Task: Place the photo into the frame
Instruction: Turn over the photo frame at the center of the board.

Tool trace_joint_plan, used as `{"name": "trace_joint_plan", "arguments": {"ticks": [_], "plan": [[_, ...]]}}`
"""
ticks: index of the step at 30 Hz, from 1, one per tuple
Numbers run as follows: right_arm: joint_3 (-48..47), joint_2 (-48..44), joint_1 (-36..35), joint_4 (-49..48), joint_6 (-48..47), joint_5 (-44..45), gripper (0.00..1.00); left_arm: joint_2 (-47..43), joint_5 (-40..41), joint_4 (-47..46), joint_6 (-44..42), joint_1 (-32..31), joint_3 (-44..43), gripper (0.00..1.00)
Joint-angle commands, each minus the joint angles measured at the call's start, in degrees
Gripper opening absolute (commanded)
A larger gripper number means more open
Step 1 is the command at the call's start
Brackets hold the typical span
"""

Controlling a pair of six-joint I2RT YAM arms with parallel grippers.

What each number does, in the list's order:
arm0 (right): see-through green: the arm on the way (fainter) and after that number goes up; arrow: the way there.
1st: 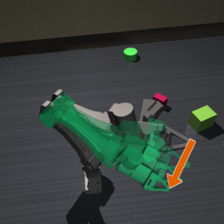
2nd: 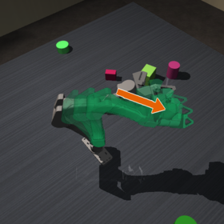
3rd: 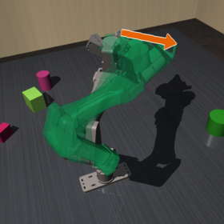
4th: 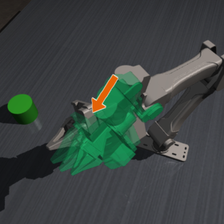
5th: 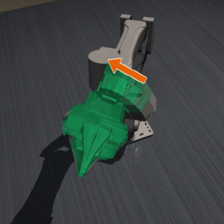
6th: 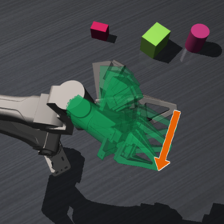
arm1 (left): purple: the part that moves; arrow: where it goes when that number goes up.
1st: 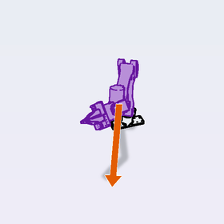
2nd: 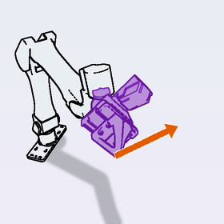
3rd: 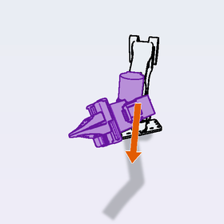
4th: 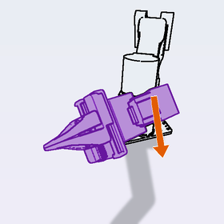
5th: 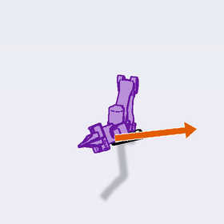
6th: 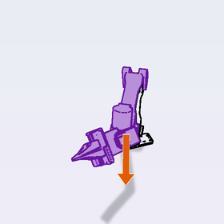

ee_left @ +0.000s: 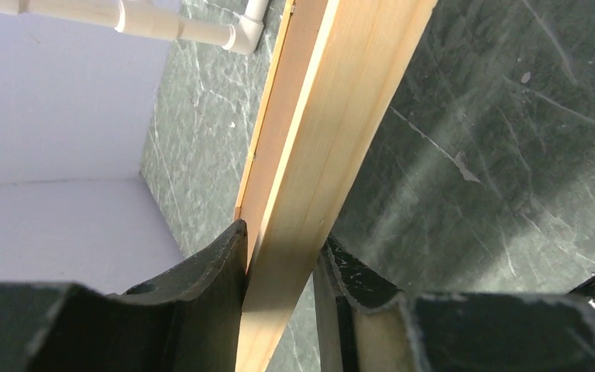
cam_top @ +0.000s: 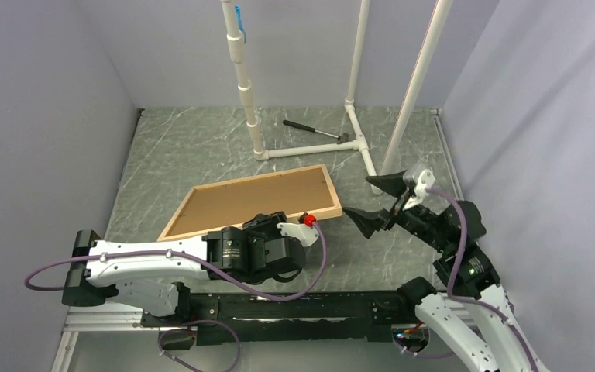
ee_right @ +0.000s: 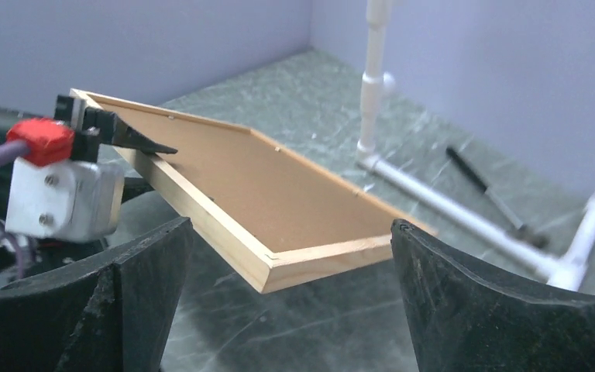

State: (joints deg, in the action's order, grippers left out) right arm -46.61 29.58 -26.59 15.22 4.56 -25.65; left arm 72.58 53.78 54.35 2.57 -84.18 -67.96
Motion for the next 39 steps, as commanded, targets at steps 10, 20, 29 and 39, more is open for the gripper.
{"name": "trace_joint_plan", "arguments": {"ticks": [10,20,29,39], "plan": [[-2.98,7.02,0.01,13.78,-51.07,-28.47,0.93,-3.32,-0.82,-2.34,1.87,0.15,-4.62,0.0],[-5.13,17.08,-3.18,15.69,-60.7,-28.69,0.85,-2.96,-1.36,-2.66,2.22,0.13,-5.17,0.0],[-1.85,21.08,-10.71,5.04,-54.39,-20.77,0.64,-1.59,-1.96,-2.0,2.53,0.09,-6.36,0.0],[-7.59,26.66,-12.42,9.71,-51.51,-16.8,0.08,-2.22,-1.32,-1.33,3.24,0.03,-7.37,0.0]]}}
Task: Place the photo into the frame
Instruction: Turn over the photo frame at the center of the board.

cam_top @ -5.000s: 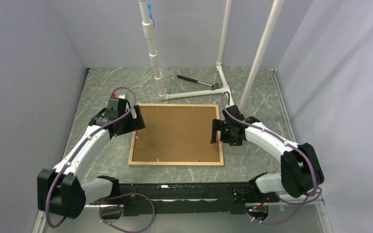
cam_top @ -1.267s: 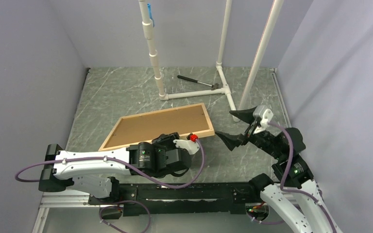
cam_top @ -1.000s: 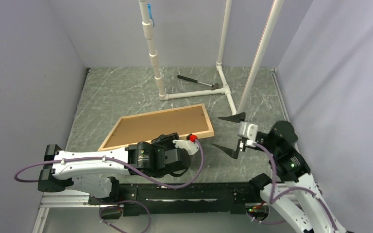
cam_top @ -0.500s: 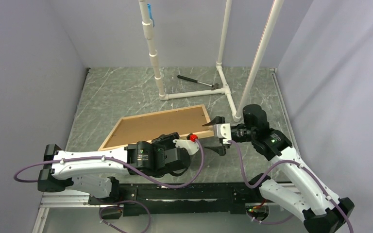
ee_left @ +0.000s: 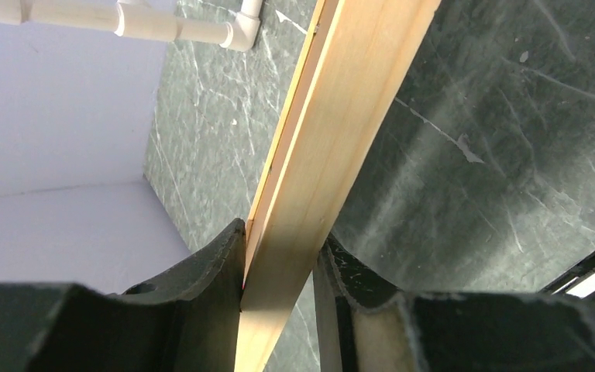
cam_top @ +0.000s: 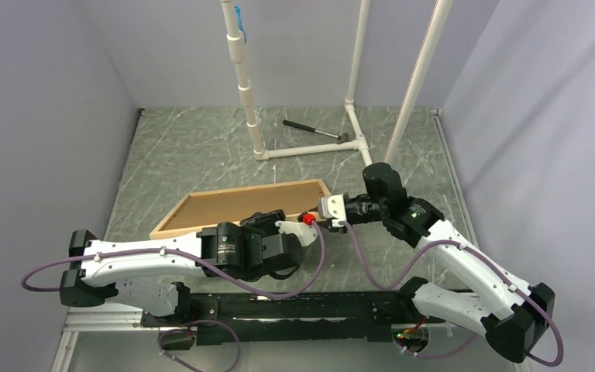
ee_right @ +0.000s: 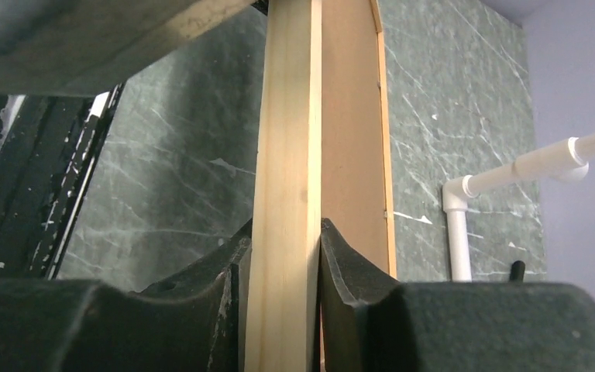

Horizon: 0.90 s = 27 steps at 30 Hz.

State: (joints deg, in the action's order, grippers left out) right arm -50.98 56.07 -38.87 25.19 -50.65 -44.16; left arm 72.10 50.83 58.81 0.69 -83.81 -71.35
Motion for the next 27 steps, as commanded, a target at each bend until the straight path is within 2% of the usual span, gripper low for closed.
{"name": "trace_joint_plan", "arguments": {"ticks": [1,2,3,7,9,11,15,17,22,27], "plan": [[-2.85,-0.32,-0.24,-1.22,4.4,2.04,0.03,-1.82,1.94,-5.6,5.31,-0.38,-4.19,0.0],[-2.36,-1.04,-0.21,-2.64,5.53,2.47,0.0,-1.88,2.06,-5.41,5.4,-0.37,-4.34,0.0],[-1.59,-1.84,-0.24,-4.43,6.69,2.93,0.0,-2.02,2.28,-5.33,5.53,-0.4,-4.52,0.06],[1.75,-6.25,-0.33,-10.72,11.2,3.76,0.0,-2.39,3.29,-5.16,5.75,-0.55,-5.83,0.67],[2.74,-8.24,-0.38,-12.84,13.39,2.55,0.0,-2.44,4.2,-4.79,5.98,-0.68,-7.26,0.83],[3.28,-9.57,-0.4,-14.26,15.81,0.75,0.0,-2.48,4.8,-4.35,6.18,-0.78,-9.16,0.88],[4.26,-11.82,-0.36,-16.91,22.37,-0.43,0.0,-2.67,6.07,-2.97,7.51,-0.83,-14.5,0.91],[5.0,-12.88,-0.41,-18.93,26.62,-0.5,0.0,-3.1,5.98,-2.68,7.94,-0.84,-16.96,0.98],[5.71,-14.22,-0.37,-23.78,37.39,-2.39,0.0,-5.84,3.96,-5.16,7.94,-0.86,-19.8,0.99],[3.09,-13.24,-0.38,-24.93,45.48,-3.59,0.0,-10.27,1.7,-9.28,7.79,-0.78,-18.62,1.0]]}}
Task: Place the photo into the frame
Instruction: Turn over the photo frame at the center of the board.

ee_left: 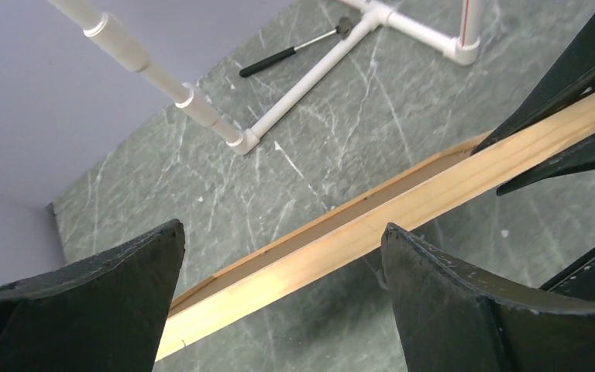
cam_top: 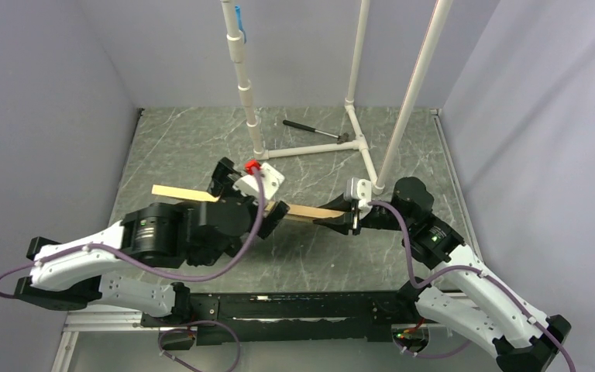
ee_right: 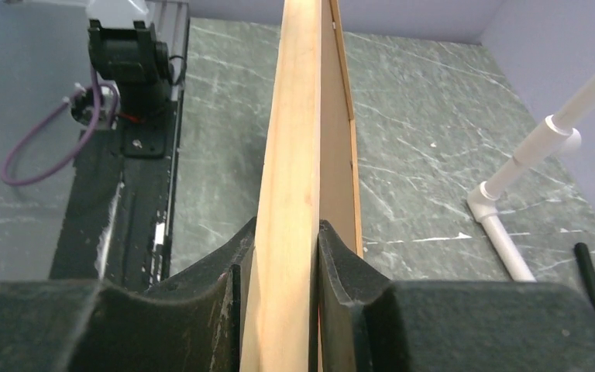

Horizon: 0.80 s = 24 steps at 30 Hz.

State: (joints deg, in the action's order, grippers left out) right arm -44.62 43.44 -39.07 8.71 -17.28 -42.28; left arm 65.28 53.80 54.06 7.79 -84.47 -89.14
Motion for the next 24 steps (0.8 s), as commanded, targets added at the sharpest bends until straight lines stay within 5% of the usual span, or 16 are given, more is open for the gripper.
{"name": "trace_joint_plan", "arguments": {"ticks": [1,14,24], "plan": [[-4.02,-0.25,-0.14,-8.45,12.73,-6.07,0.0,-4.62,-1.84,-5.32,0.65,-0.18,-0.09,0.99],[-13.09,9.45,0.92,-0.16,19.62,-13.97,0.0,-3.5,-4.76,-5.08,5.42,-0.13,-0.23,0.99],[-15.11,18.66,12.89,2.45,26.53,-27.95,0.0,-2.3,-14.84,-5.75,11.53,6.55,2.96,0.99]]}}
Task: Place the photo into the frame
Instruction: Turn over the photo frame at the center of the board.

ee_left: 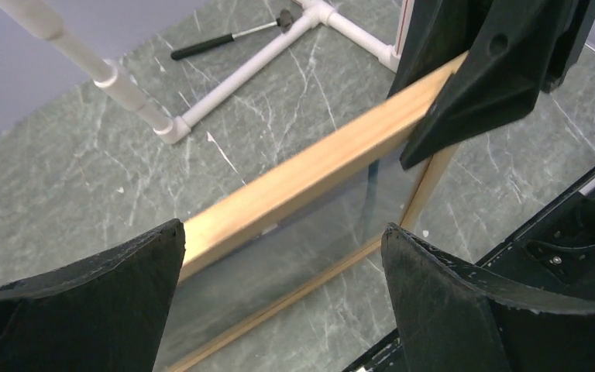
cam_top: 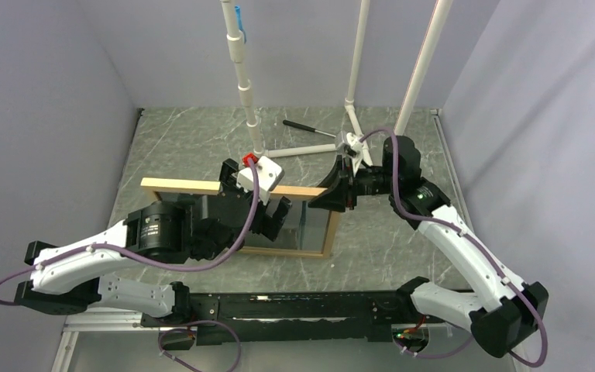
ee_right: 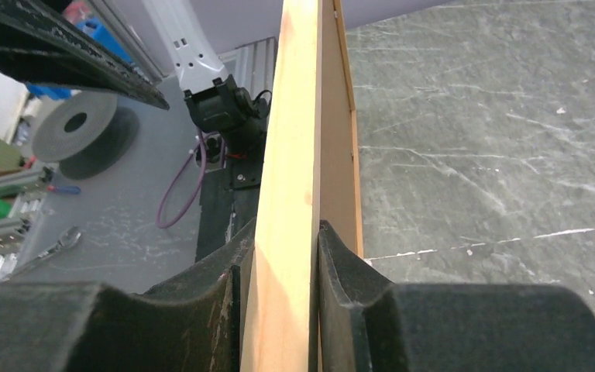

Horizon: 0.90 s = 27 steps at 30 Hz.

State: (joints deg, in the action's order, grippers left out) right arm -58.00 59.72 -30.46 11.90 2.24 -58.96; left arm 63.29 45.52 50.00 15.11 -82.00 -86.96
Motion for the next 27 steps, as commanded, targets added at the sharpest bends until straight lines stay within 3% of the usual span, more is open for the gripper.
{"name": "trace_joint_plan", "arguments": {"ticks": [1,7,15,22,27], "plan": [[-1.35,3.03,5.21,-1.43,7.88,-11.49,0.0,-0.46,-8.17,-1.75,4.63,5.53,1.29,0.99],[-6.3,10.23,5.95,13.55,-0.93,-1.76,0.0,-2.11,-18.8,-3.49,6.64,14.91,5.38,0.99],[-9.39,20.35,4.95,23.14,-4.04,22.84,0.0,-4.68,-29.76,-5.49,8.69,25.31,12.61,0.99],[-5.02,23.14,3.65,18.63,-2.86,33.71,0.0,-6.36,-34.42,-6.93,9.69,32.23,18.69,0.99],[-3.11,26.55,3.59,14.96,-2.65,35.69,0.11,-7.48,-35.3,-7.64,10.83,33.96,22.42,0.99]]}}
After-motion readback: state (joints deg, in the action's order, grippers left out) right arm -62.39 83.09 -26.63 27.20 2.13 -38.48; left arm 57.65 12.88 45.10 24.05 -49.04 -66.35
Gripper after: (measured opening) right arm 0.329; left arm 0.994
